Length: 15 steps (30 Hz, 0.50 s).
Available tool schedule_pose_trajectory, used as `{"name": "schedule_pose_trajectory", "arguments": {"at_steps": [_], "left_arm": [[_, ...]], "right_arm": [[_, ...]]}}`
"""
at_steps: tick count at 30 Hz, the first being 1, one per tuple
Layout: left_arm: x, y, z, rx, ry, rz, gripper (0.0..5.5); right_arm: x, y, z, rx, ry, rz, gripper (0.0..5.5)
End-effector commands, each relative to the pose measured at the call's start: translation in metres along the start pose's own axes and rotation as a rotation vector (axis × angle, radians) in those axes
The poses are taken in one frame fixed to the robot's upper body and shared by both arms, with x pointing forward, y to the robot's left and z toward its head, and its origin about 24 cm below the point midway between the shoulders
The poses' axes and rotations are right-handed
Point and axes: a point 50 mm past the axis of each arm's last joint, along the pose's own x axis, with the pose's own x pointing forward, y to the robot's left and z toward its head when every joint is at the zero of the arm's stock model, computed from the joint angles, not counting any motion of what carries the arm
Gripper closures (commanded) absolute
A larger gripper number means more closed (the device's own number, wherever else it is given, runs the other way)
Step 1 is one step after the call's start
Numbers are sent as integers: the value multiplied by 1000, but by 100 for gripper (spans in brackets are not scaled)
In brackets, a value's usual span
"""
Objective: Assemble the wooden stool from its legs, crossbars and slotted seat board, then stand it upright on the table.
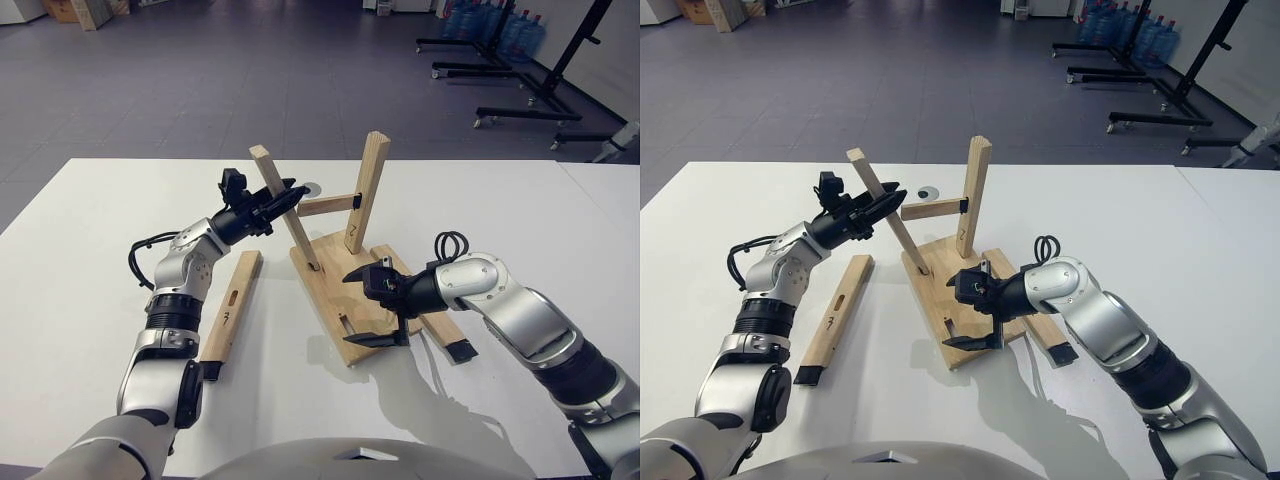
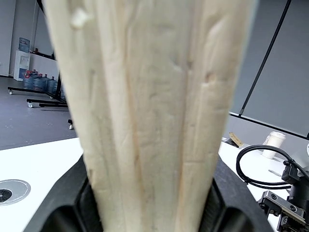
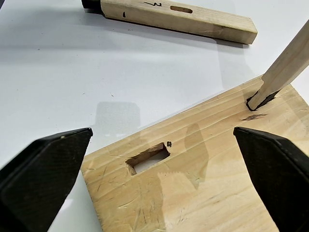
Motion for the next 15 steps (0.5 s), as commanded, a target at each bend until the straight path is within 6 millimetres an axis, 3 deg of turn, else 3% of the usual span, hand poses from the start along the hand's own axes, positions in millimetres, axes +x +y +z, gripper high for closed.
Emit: {"name": "schedule_pose_trajectory", "arguments": {"at_steps": [1,8,15], "left_arm": [[3,2,9,25,10,0,348],[4,3,23,31,-3,-16,348],[4,1,10,-2,29,-27,348]], "right_arm": [[-1,-1,3,-9,-1,-5,10],[0,-1,4,-11,-4,-3,10],[0,0,4,-6,-4,-5,10]]}}
